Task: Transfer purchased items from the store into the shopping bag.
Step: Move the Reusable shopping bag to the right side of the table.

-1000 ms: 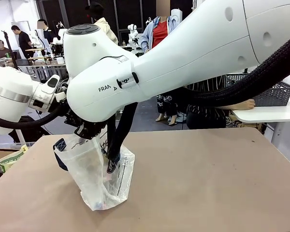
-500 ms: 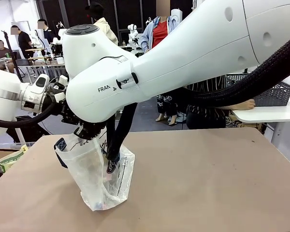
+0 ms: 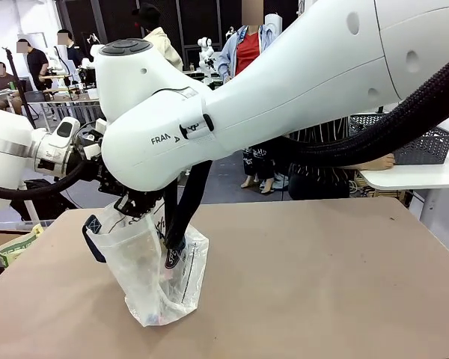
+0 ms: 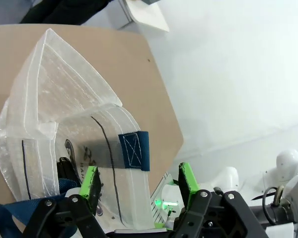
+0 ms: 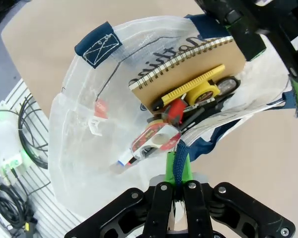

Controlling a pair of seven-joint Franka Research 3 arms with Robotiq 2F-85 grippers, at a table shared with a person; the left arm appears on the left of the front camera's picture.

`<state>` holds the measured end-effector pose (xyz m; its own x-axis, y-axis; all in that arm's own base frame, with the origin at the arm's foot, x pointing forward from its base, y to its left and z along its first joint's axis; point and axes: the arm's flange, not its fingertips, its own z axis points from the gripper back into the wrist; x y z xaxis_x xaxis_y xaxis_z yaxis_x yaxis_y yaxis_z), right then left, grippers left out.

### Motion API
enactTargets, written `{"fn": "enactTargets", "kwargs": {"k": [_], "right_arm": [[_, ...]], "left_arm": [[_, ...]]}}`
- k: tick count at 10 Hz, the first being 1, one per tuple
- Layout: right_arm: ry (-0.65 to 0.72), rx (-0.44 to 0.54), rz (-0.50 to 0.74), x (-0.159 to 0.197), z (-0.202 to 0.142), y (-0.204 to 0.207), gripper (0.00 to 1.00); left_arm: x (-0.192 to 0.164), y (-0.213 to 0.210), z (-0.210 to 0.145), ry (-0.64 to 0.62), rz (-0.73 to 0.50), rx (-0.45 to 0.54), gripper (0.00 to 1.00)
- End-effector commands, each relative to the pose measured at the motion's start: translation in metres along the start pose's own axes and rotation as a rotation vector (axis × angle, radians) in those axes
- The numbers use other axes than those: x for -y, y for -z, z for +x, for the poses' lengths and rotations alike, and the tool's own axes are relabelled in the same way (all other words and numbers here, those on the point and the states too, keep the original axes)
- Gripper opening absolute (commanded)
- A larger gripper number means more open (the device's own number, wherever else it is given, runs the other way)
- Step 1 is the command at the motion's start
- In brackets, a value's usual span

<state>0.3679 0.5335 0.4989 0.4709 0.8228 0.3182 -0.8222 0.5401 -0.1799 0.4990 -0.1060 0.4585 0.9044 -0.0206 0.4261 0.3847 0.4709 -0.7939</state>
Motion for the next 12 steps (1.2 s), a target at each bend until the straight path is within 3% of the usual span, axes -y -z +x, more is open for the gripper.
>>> {"fn": "enactTargets", "kwargs": {"k": [1,8,12], "right_arm": [[-0.006,-0.014,-0.041,-0.008,0.006,0.003,0.00],[-0.012,-0.003,-0.036,-0.009,0.004,0.004,0.00],[-0.011,-0.004,-0.030,-0.008,0.004,0.004,0.00]], "left_arm": [[0.000,0.009,0.004,0.000,0.085,0.006,0.81],[0.000,0.022,0.009,-0.046,0.283,0.068,0.81],[0.028,0.022,-0.006,0.004,0.407,0.112,0.81]]}}
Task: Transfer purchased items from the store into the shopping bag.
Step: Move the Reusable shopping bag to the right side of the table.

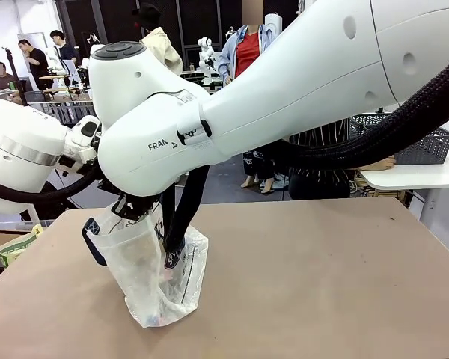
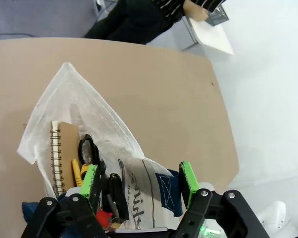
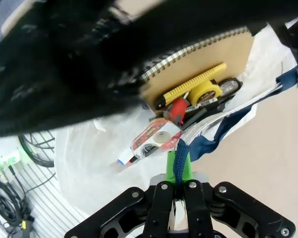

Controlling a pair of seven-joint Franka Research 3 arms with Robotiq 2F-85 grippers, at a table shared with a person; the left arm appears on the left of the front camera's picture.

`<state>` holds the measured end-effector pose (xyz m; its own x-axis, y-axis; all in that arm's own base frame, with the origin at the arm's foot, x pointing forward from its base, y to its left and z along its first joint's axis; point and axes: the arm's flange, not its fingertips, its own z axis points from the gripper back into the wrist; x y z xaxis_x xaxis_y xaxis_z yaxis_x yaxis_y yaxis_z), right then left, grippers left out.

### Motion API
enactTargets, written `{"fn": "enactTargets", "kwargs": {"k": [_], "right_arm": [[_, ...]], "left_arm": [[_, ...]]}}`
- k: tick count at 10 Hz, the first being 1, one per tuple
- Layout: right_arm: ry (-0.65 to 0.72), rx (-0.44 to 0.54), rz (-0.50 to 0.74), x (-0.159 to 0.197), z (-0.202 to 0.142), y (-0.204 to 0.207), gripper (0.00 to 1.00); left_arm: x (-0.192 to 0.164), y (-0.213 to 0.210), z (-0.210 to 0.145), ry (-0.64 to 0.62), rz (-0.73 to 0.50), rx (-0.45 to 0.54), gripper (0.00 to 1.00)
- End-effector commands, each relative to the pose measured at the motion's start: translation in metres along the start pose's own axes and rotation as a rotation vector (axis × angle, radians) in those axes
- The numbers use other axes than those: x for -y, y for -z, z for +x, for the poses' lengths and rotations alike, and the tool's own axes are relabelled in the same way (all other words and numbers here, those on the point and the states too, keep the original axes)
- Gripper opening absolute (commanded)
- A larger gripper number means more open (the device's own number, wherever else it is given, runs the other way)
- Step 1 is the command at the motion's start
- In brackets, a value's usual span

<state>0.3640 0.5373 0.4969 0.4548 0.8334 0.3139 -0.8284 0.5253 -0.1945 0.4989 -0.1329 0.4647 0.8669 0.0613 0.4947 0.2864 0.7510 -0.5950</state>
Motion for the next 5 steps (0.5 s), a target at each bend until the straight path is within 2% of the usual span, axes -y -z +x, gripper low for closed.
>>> {"fn": "enactTargets", "kwargs": {"k": [1,5], "right_arm": [[0.007,-0.002,-0.019,-0.003,0.004,0.003,0.00],[0.005,-0.004,-0.010,-0.002,0.004,0.004,0.00]], "left_arm": [[0.012,-0.006,-0.010,-0.010,0.078,0.014,0.81],[0.022,-0.006,-0.017,-0.005,0.162,0.063,0.81]]}}
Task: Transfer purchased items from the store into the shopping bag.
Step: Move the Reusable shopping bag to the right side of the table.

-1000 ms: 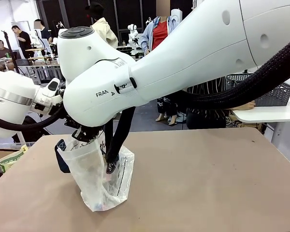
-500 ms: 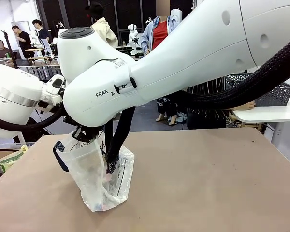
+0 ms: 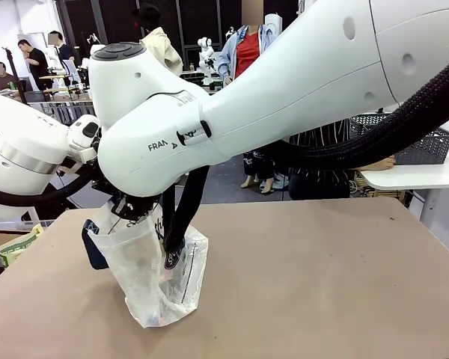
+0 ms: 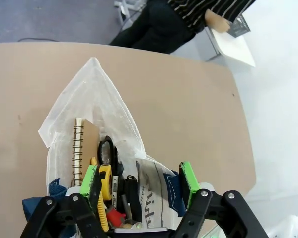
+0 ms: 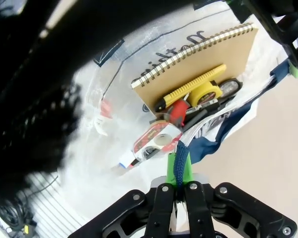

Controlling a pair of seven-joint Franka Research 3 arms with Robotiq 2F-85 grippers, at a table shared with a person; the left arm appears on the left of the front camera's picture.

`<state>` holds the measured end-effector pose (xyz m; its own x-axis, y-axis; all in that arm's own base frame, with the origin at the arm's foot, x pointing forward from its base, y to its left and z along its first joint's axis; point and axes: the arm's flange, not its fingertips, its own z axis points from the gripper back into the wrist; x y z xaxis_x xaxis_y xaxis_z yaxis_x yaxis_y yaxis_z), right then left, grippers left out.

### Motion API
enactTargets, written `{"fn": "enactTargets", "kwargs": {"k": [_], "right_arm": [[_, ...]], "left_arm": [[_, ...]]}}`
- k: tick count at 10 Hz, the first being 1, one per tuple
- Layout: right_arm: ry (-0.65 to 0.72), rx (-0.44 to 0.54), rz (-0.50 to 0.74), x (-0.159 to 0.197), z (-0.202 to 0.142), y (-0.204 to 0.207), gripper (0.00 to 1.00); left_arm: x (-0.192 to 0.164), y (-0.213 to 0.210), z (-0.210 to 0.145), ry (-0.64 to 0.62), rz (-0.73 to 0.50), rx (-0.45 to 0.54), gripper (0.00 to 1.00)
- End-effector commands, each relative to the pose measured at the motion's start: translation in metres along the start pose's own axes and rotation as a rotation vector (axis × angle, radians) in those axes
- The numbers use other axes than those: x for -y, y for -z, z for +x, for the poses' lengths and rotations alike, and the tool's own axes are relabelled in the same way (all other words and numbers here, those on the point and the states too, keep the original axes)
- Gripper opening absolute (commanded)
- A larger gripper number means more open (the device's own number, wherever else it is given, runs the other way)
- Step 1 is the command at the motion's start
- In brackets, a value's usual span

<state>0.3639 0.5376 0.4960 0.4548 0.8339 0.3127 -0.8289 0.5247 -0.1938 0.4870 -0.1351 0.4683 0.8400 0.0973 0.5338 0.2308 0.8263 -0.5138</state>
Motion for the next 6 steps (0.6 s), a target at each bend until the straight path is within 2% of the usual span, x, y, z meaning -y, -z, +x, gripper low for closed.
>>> {"fn": "enactTargets", "kwargs": {"k": [1,6], "right_arm": [[0.006,-0.003,-0.010,0.000,0.004,0.004,0.00],[0.010,-0.006,0.001,0.001,0.004,0.008,0.00]], "left_arm": [[0.016,-0.002,-0.008,-0.004,0.061,0.016,0.81],[0.028,-0.007,-0.019,0.016,0.153,0.085,0.81]]}}
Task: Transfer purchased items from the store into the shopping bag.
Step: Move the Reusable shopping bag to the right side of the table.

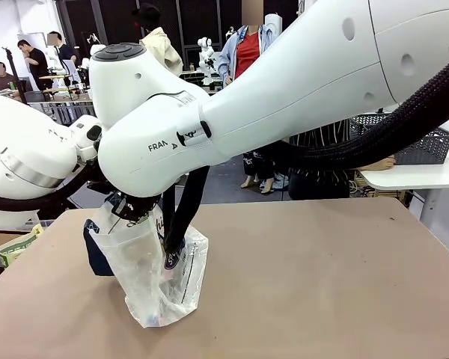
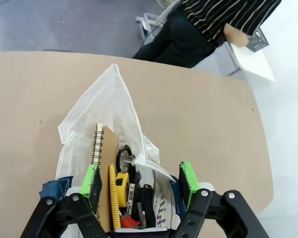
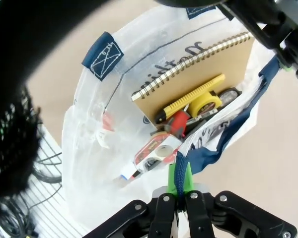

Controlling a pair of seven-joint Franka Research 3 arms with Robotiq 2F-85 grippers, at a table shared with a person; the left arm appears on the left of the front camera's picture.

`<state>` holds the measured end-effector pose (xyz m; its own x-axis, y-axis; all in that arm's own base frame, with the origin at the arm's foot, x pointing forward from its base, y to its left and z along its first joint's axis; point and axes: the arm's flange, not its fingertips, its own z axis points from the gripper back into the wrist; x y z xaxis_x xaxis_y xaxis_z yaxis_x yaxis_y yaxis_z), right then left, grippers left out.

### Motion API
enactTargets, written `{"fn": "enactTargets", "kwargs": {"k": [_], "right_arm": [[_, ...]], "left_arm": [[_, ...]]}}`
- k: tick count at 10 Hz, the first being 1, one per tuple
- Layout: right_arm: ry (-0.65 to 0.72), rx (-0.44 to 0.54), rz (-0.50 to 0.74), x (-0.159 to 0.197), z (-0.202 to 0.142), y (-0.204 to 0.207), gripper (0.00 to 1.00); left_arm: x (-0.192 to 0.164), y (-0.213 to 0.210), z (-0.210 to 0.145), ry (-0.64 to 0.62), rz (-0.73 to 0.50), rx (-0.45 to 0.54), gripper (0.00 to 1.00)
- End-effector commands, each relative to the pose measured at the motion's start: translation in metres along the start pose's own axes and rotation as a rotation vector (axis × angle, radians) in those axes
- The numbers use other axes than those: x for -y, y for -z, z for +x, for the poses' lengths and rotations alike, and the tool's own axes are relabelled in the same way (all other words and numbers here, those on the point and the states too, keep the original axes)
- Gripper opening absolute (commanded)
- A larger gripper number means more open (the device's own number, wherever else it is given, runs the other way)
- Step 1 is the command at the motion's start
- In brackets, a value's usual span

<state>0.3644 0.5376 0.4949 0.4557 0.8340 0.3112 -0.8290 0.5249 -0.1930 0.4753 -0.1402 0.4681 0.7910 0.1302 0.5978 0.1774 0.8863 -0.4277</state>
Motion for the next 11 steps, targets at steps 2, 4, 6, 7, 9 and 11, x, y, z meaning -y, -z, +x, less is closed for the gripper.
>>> {"fn": "enactTargets", "kwargs": {"k": [2,4,6,7,9,11], "right_arm": [[0.013,-0.002,0.004,0.002,0.005,0.007,0.00],[0.015,-0.003,0.009,0.003,0.005,0.008,0.00],[0.015,-0.006,0.009,0.003,0.006,0.009,0.00],[0.015,-0.007,0.009,0.003,0.006,0.009,0.00],[0.020,-0.007,0.009,0.004,0.005,0.009,0.00],[0.019,-0.007,0.011,0.003,0.005,0.009,0.00]], "left_arm": [[0.024,-0.009,-0.013,0.012,0.057,0.028,0.81],[0.028,-0.011,-0.017,-0.005,0.118,0.081,0.81],[0.034,-0.015,-0.023,0.020,0.134,0.108,0.81],[0.036,-0.015,-0.025,0.022,0.162,0.109,0.81],[0.039,-0.016,-0.029,0.007,0.212,0.151,0.81],[0.042,-0.017,-0.035,-0.010,0.263,0.188,0.81]]}}
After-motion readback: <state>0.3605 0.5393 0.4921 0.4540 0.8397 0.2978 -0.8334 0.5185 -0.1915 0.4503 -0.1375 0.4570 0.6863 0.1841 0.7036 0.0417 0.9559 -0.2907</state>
